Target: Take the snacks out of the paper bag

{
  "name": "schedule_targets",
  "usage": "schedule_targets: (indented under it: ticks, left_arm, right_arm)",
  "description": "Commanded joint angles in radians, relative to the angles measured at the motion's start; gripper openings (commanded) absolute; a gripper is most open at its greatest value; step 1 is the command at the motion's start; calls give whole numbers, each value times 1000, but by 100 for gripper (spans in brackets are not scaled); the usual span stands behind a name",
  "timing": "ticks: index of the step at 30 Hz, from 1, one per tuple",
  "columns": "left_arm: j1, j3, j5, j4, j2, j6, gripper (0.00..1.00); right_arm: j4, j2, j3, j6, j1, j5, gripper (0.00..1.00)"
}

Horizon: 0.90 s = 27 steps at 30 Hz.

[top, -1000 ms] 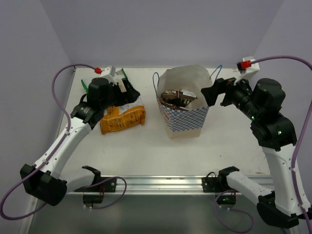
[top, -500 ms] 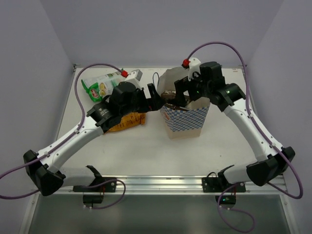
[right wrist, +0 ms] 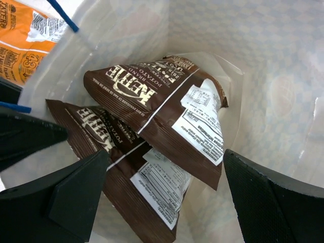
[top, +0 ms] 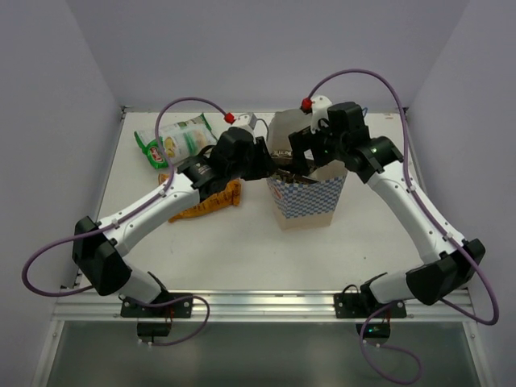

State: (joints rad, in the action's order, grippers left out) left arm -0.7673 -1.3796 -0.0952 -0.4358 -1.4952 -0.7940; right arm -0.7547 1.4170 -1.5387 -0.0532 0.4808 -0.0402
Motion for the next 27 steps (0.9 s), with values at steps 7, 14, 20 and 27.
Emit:
schedule_targets:
  ticks: [7, 14, 20, 27]
  left_arm:
    - [-4, -70, 0, -38, 1, 53, 10]
    - [0, -318, -64, -245, -62, 294, 0]
    - [8, -556, -37, -443, -129, 581, 0]
    - [8, -624, 0, -527, -137, 696, 0]
  right_arm:
    - [23, -72, -6, 0, 5, 31, 99]
    - [17, -108, -5, -5, 18, -55, 99]
    - [12, -116, 5, -5, 90, -66, 99]
    - [87, -139, 127, 45, 131, -46, 99]
